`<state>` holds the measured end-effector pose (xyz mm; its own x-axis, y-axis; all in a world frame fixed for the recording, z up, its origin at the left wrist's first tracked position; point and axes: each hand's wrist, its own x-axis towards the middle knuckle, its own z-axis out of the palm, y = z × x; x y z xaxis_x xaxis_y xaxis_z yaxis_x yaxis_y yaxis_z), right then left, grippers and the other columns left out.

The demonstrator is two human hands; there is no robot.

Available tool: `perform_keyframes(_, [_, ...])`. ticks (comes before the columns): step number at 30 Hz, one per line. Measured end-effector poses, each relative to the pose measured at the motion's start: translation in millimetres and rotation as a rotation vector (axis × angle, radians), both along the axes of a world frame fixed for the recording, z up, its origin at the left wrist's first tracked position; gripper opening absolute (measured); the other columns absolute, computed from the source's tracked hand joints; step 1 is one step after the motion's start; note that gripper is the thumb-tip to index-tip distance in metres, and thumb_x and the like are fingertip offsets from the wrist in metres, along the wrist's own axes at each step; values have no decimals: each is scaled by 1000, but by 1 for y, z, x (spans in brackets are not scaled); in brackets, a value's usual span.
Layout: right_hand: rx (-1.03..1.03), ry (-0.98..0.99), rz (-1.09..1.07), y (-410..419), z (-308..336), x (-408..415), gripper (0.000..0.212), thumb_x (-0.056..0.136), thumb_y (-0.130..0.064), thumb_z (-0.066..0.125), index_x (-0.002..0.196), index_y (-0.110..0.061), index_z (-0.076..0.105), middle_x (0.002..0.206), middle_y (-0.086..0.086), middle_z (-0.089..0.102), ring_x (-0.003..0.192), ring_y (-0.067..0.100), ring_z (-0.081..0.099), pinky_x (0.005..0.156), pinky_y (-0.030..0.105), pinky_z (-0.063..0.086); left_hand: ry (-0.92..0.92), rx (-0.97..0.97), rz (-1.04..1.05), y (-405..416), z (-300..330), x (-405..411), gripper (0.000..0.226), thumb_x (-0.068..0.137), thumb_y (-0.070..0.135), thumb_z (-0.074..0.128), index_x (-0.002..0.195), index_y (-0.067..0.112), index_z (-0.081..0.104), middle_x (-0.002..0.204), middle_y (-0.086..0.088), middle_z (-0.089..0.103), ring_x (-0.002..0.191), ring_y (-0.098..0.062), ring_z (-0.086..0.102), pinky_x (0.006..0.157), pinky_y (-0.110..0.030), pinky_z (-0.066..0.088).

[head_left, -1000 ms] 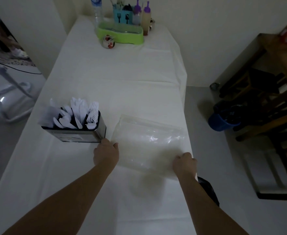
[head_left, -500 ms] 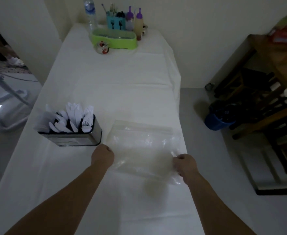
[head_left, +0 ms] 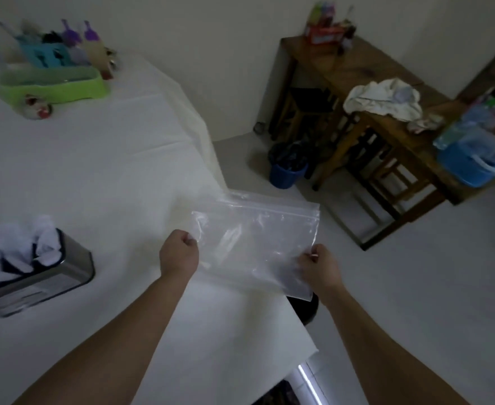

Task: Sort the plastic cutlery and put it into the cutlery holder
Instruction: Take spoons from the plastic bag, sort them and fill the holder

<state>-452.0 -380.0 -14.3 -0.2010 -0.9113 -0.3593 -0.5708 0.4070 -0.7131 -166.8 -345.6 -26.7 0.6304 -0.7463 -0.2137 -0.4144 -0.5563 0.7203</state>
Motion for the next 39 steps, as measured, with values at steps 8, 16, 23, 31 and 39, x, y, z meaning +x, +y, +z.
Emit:
perform_keyframes(8, [-93,-29,-261,4,-16,-104,22,93,-14,51,78,-30,48,84,6,69,74,34,70,54,34,49,100,3,-296,-52,8,-105,41,95,26,59,132,9,52,110,-10,68,108,-30,62,83,-27,39])
perform_keyframes(16, [-37,-66,-331,-43,-88,-184,25,97,-7,44,82,-26,48,86,4,69,61,21,70,54,29,49,-132,235,-517,-122,-47,-207,61,88,22,53,146,15,38,138,-14,48,121,-35,53,99,-42,46])
perform_keyframes(23, [96,-88,-356,-79,-173,-233,26,94,-9,40,78,-29,46,84,0,68,66,25,70,51,29,50,-335,407,-651,-177,-148,-273,56,85,17,57,139,22,46,132,-14,49,119,-36,51,93,-45,48])
perform_keyframes(31, [171,-35,-354,-100,-250,-263,23,95,-8,36,80,-23,44,83,-4,66,62,20,70,51,28,45,-361,536,-669,-199,-249,-316,42,88,27,56,129,18,52,122,-16,50,113,-38,51,89,-45,47])
perform_keyframes(39, [259,74,-300,-105,-355,-269,23,97,-12,34,80,-27,43,87,-8,66,63,14,68,52,27,47,-409,654,-834,-185,-370,-333,62,91,46,46,148,26,31,155,-13,27,137,-34,32,108,-48,36])
